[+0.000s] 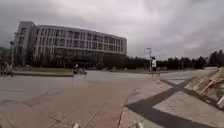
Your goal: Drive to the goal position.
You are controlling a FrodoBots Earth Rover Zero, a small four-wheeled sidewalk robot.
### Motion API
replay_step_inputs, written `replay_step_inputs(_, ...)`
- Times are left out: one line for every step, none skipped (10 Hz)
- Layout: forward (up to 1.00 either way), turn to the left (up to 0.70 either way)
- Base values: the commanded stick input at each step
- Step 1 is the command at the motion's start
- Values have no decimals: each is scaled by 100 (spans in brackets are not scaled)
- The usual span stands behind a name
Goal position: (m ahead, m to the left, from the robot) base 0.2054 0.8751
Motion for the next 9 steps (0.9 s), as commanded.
replay_step_inputs(45, 0)
replay_step_inputs(45, 0)
replay_step_inputs(45, 0)
replay_step_inputs(45, 0)
replay_step_inputs(45, 0)
replay_step_inputs(45, 0)
replay_step_inputs(45, 0)
replay_step_inputs(45, 0)
replay_step_inputs(45, 0)
